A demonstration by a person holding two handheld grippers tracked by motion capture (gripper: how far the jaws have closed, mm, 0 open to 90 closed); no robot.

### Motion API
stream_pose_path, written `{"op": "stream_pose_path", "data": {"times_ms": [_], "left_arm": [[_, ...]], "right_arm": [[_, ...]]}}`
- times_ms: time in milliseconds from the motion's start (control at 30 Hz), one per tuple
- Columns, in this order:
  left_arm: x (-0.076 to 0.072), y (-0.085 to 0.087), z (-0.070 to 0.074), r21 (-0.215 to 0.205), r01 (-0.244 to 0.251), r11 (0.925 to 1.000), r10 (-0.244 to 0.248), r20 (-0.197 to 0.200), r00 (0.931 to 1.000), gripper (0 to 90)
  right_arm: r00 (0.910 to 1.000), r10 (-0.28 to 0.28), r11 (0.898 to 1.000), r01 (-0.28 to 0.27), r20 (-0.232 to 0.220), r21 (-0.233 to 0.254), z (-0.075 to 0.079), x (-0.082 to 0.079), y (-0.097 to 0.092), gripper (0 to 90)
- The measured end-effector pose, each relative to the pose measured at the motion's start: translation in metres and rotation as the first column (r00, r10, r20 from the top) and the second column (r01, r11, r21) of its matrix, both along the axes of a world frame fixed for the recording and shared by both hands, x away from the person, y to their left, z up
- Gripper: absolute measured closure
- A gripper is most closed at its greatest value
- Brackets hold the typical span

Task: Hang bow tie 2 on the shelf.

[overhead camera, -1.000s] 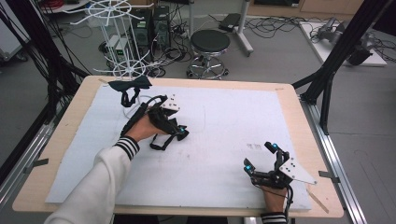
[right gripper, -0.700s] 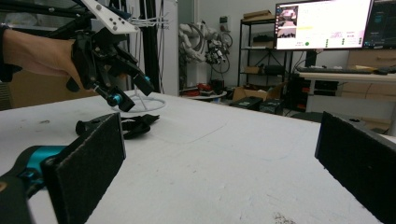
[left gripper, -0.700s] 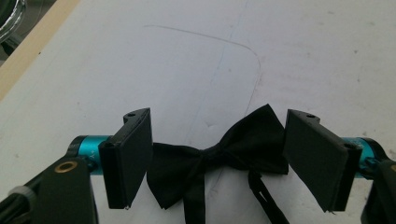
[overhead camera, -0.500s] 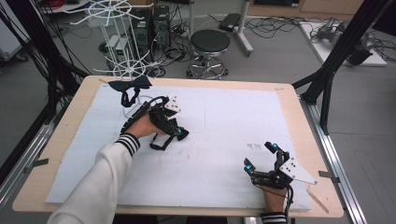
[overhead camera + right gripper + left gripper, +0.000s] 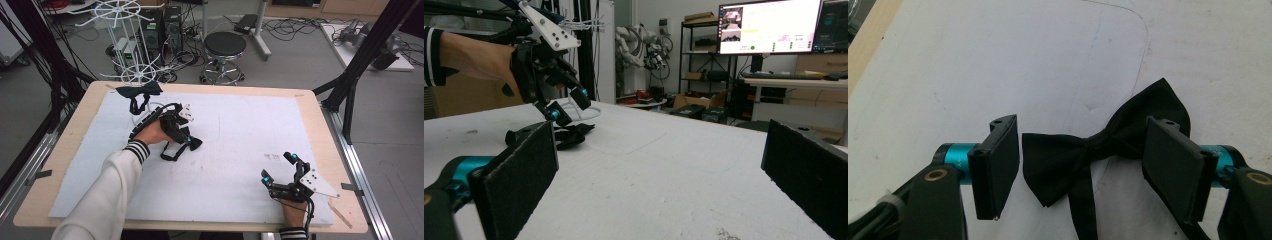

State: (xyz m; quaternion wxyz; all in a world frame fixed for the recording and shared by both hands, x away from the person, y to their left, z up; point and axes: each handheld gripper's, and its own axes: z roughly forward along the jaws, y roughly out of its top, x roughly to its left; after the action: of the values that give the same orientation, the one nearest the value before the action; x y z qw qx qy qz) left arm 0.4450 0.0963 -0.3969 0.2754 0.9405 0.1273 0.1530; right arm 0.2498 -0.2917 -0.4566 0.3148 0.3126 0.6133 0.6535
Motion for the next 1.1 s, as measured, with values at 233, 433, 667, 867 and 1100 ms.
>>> {"op": "stream_pose_path", "data": {"times_ms": [233, 433, 667, 867, 1100], "left_arm": [[0.001, -0.001, -0.006, 0.043, 0.003, 0.9991, -0.003, -0.01, 0.9999, 34.8], [0.001, 0.0, -0.009, 0.091, 0.024, 0.9955, -0.023, -0.018, 0.9996, 38.9], [0.0, -0.003, -0.011, 0.113, 0.045, 0.9926, -0.045, -0.006, 0.999, 42.0], [-0.001, -0.003, -0.011, 0.123, 0.045, 0.9913, -0.045, -0.003, 0.999, 43.6], [-0.002, -0.007, -0.014, 0.145, 0.061, 0.9876, -0.061, -0.001, 0.9981, 45.1]], "right_arm": [[1.0, 0.0, 1.0, 0.0, -0.005, 0.004, 0.0, 0.0, 0.0, 0.9], [1.0, 0.001, 1.0, -0.001, -0.004, 0.004, 0.0, 0.0, 0.0, 0.9], [1.0, -0.002, 1.0, 0.002, -0.003, 0.004, 0.0, 0.0, 0.0, 0.9], [1.0, -0.002, 1.0, 0.002, 0.002, 0.001, 0.0, 0.0, 0.0, 0.9], [1.0, -0.002, 1.0, 0.002, 0.005, -0.003, 0.0, 0.0, 0.0, 0.9]]}}
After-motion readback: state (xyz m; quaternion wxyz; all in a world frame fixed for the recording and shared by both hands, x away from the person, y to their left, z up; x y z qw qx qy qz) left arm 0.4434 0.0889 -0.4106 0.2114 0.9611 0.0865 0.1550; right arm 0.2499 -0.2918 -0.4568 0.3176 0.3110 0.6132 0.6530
